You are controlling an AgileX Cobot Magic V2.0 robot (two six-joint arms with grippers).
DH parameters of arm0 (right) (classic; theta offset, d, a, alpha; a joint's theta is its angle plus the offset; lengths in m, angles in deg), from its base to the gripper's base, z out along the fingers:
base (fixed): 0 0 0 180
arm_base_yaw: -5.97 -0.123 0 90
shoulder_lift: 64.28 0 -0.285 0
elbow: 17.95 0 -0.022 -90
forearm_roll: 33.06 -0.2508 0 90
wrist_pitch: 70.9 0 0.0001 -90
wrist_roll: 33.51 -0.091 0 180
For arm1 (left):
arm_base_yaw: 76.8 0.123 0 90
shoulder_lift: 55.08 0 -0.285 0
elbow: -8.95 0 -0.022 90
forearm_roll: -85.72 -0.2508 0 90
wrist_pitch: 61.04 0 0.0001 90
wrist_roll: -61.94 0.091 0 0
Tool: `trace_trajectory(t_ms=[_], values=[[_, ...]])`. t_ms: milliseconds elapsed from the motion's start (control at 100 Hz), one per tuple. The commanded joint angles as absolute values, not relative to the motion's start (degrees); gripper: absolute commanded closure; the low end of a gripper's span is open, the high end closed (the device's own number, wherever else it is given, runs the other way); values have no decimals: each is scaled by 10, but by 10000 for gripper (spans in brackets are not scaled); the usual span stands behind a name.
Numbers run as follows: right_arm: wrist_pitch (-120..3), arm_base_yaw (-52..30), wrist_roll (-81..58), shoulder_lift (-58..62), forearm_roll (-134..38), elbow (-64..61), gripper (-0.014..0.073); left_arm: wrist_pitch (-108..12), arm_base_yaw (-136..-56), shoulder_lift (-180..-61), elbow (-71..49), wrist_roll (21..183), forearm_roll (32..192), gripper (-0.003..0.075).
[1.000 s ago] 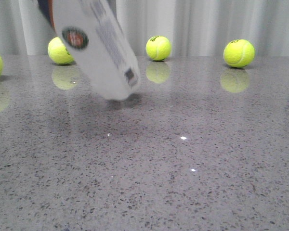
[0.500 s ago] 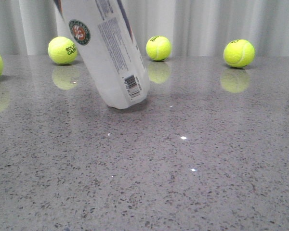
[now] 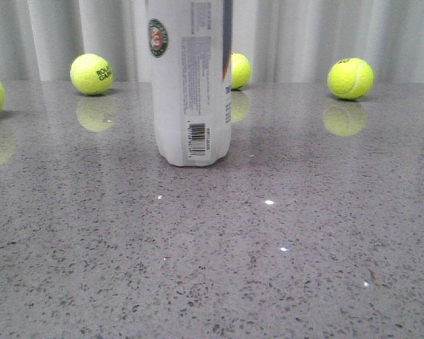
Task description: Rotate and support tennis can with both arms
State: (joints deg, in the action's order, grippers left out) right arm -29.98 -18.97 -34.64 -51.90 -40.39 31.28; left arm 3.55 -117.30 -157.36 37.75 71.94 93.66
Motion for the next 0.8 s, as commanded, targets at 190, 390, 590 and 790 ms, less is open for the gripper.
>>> trace_trajectory(t_ms=[190,390,590,790], values=[[-343,-186,-345,-511,-402,301,650,-38,-1183,-1537,396,719,953,428],[-343,-186,-345,-511,-402,301,650,-146,-1189,-1492,377,666,931,583],[-343,-186,-345,-511,-402,301,650,-175,-1189,-1443,308,577,836,741],[-343,-186,-345,-511,-402,301,650,-195,-1189,-1387,203,548,801,741]])
